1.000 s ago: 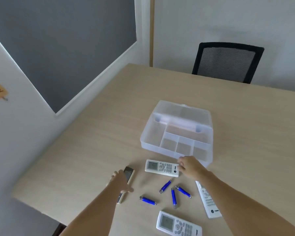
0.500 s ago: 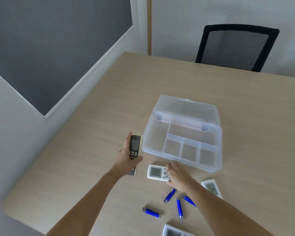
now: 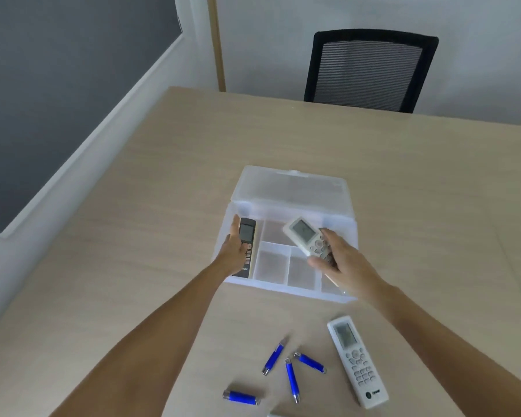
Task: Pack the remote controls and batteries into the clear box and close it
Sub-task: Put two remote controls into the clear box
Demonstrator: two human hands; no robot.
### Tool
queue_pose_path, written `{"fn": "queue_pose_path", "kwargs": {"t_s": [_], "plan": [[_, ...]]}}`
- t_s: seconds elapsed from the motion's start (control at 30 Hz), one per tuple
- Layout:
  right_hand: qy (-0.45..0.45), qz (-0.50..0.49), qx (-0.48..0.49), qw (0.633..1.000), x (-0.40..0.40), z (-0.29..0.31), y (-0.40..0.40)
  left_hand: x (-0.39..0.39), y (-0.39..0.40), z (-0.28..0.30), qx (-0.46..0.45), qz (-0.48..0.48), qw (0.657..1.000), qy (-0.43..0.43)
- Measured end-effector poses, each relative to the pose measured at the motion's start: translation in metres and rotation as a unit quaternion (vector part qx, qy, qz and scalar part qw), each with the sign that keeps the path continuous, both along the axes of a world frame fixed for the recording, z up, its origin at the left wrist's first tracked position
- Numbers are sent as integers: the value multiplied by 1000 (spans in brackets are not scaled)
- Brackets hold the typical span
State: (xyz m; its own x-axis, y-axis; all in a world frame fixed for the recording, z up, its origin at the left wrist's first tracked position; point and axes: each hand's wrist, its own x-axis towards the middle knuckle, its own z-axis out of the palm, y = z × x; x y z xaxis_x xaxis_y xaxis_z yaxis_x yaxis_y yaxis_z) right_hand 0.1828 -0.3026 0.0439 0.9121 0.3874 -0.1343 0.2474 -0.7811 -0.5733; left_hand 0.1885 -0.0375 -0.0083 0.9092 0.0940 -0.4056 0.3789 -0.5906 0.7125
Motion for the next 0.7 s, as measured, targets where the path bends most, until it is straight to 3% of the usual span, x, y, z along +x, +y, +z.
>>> {"fn": "queue_pose_path", "kwargs": {"t_s": [0.13,0.47,0.7], "plan": [[-1,-53,-85,995,52,-3,-4,-3,-8,-20,56,1,998,14],[27,57,-286,956,101,-50,37,-1,-20,-40,192,-9,981,31],[116,83,-243,960,109,-68,58,0,-26,-37,249,19,967,51]]}}
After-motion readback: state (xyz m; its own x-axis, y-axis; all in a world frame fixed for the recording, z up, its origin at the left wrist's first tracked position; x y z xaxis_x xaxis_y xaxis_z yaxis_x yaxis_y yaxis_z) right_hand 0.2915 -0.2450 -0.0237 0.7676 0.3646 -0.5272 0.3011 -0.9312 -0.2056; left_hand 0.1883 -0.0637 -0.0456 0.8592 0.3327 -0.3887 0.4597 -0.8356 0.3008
